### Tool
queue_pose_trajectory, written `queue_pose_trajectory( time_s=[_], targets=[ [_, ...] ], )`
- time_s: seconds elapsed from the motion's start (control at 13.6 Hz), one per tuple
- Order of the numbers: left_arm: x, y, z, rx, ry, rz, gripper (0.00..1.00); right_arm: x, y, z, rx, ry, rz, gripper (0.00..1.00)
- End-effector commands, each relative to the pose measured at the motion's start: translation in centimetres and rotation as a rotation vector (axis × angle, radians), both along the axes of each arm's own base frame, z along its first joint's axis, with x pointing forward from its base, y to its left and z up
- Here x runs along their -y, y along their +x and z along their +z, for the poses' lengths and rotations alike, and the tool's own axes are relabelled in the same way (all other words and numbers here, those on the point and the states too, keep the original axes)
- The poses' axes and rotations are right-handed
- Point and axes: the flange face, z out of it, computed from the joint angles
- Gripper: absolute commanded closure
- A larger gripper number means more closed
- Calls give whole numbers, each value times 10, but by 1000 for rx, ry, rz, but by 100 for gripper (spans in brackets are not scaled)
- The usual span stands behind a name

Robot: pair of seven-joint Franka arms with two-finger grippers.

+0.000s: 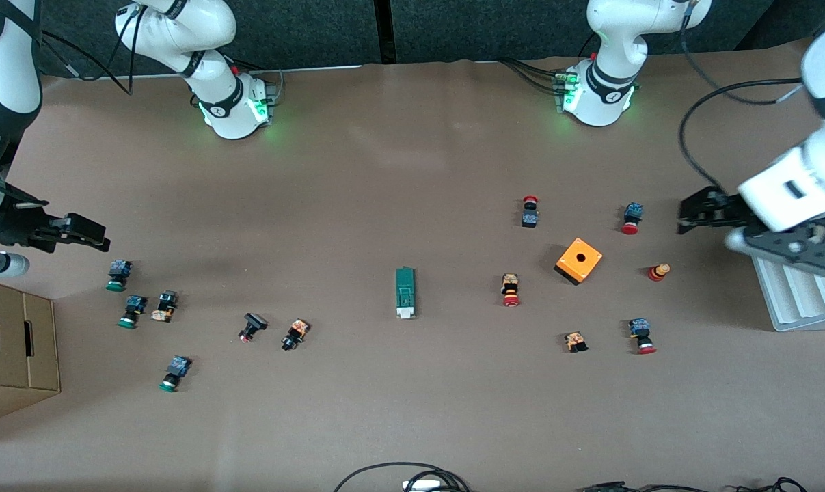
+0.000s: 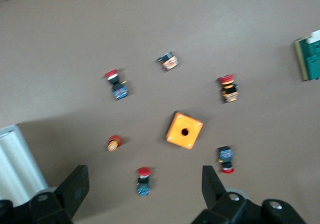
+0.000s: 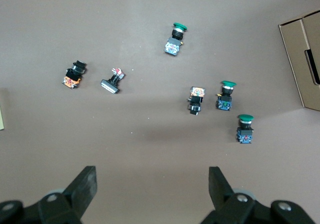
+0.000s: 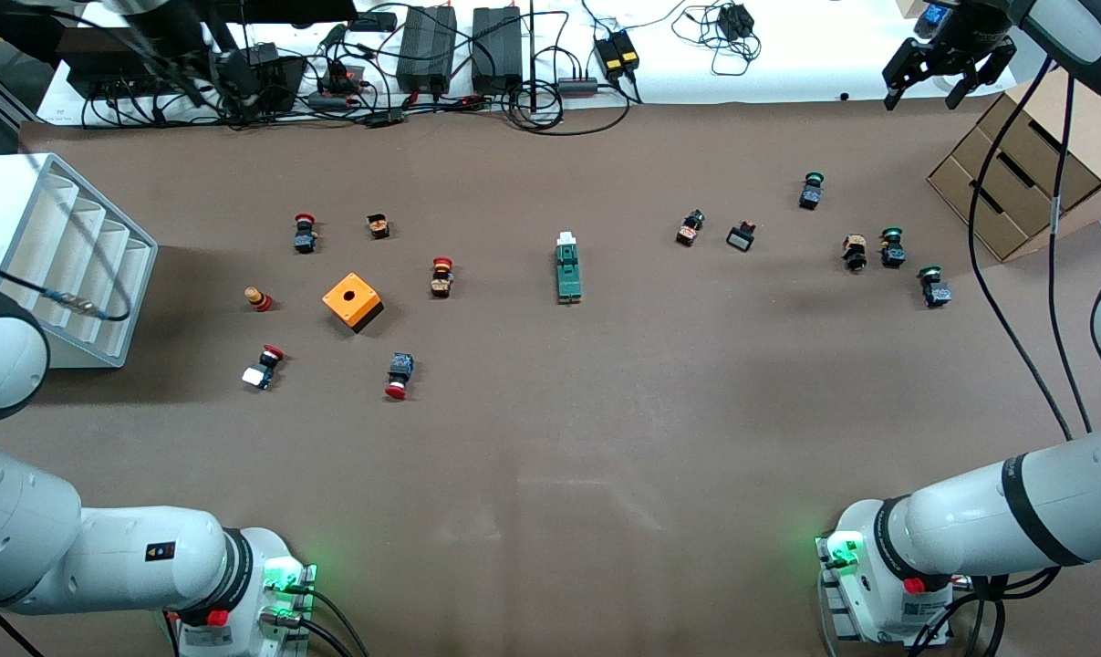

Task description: Close load switch with both arms

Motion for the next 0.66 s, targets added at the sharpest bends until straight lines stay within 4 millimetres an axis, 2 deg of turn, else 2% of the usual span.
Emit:
queue_pose_trajectory(
  time_s=[0.0, 0.22, 0.59],
  targets=[
    [-2, -30, 1, 22, -3, 7, 0, -2, 1, 2, 19, -20, -1, 0],
    [-5, -53, -4, 98, 18, 4, 0, -1, 3, 3, 27, -17, 0, 0],
    [-4, -51, -1, 43, 28, 15, 0, 1, 3, 3, 29, -12, 3, 0]
  ],
)
